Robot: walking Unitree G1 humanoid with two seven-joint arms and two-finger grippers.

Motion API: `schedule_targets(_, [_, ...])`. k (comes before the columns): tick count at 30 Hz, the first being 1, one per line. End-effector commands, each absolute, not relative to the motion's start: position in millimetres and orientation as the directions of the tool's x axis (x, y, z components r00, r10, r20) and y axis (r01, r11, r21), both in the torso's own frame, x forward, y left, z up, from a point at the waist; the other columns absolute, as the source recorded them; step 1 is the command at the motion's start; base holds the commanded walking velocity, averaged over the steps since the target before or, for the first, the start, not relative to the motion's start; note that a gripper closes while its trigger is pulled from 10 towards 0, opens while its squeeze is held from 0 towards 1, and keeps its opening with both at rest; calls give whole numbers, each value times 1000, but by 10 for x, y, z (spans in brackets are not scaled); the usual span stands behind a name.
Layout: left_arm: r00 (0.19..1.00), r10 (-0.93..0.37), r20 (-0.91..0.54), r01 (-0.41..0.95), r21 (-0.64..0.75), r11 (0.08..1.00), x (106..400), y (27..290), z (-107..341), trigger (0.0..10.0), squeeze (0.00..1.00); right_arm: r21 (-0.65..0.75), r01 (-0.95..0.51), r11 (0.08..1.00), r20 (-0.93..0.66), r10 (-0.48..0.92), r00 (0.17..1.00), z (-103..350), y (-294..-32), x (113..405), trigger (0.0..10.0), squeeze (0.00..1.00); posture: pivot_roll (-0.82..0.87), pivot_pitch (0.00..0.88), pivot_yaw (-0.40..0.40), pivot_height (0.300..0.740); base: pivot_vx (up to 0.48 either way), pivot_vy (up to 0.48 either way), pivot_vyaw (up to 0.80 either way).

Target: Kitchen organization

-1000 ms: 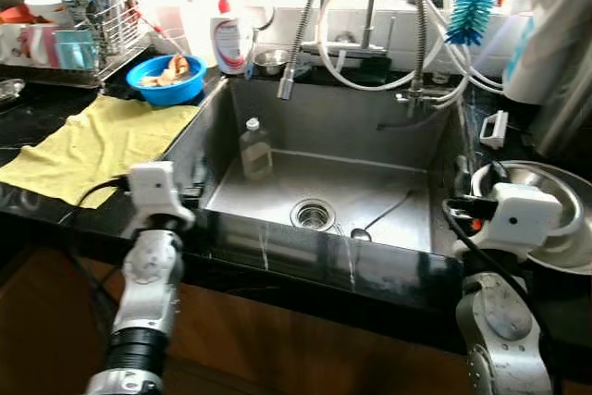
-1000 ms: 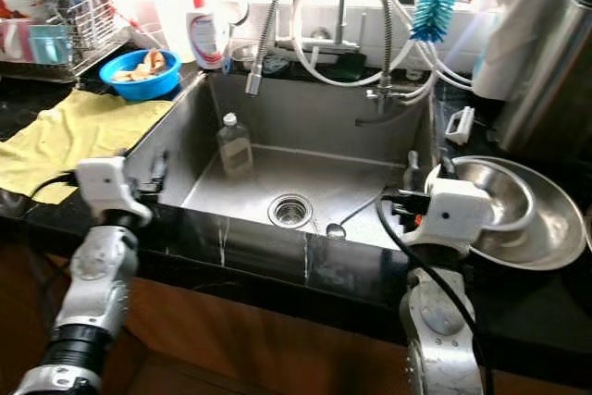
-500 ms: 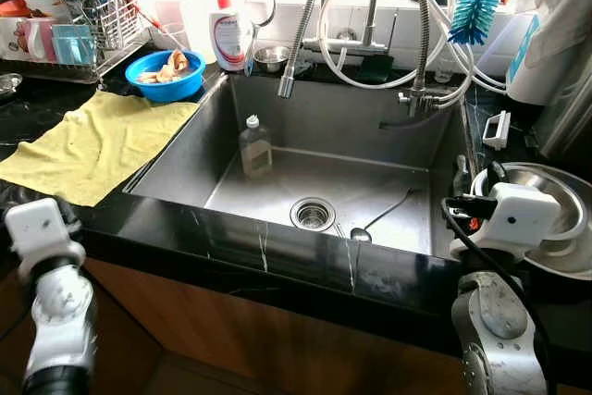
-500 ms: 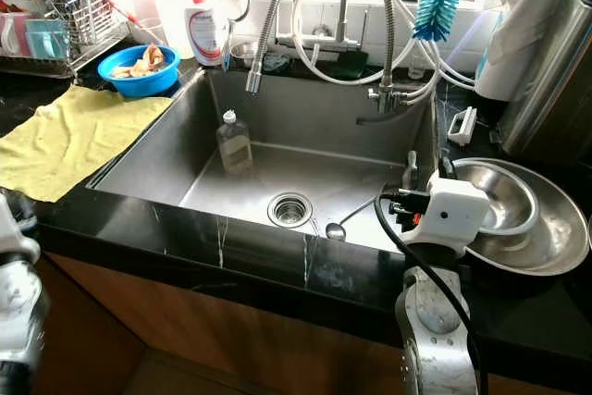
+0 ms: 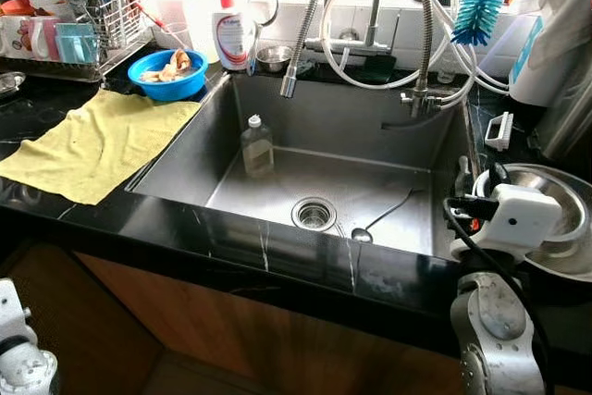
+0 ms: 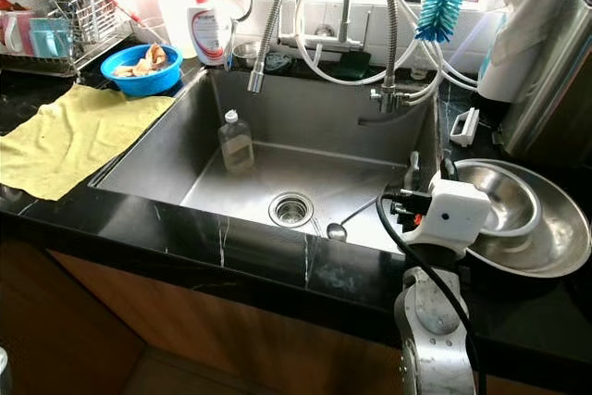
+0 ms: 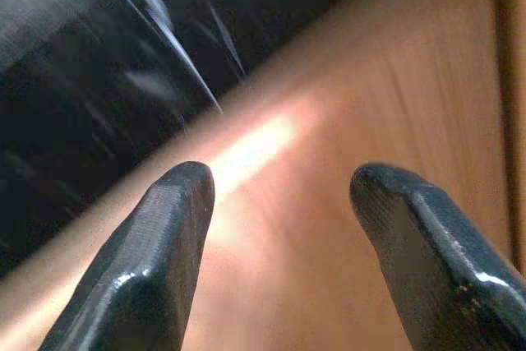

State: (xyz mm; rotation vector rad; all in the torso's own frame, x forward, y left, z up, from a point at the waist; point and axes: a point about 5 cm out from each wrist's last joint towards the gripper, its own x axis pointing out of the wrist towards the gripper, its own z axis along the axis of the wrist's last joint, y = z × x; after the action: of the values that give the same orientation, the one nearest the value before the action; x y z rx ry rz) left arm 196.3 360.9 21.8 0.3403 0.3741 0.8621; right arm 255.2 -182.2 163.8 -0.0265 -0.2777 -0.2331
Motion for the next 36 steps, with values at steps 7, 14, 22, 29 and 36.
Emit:
schedule_targets(7, [611, 651, -450, -430, 502, 751, 1818, 3462, -156, 10000, 0, 5, 250, 968, 277, -242, 930, 1655, -1863, 2559, 10000, 0, -112, 0, 77, 740, 0, 0, 0])
schedule_targets(14, [593, 359, -721, 15, 455, 890, 1767, 2987, -534, 10000, 0, 4, 268, 963, 285, -258, 923, 1705, -1913, 2578, 10000, 0, -131, 0, 91, 740, 0, 0, 0])
schedule_targets(22, [537, 163, -828, 219, 323, 921, 1734, 2563, -729, 10000, 0, 40, 305, 952, 307, -302, 902, 1828, -2007, 2549, 10000, 0, -158, 0, 93, 740, 0, 0, 0])
schedule_targets(29, [507, 107, -855, 267, 274, 924, 1716, 2420, -784, 10000, 0, 58, 334, 941, 340, -333, 879, 2012, -2066, 2535, 10000, 0, -181, 0, 92, 740, 0, 0, 0])
schedule_targets(36, [496, 84, -864, 274, 247, 929, 1692, 2344, -816, 10000, 0, 39, 355, 934, 337, -347, 875, 2066, -2105, 2525, 10000, 0, -180, 0, 79, 740, 0, 0, 0])
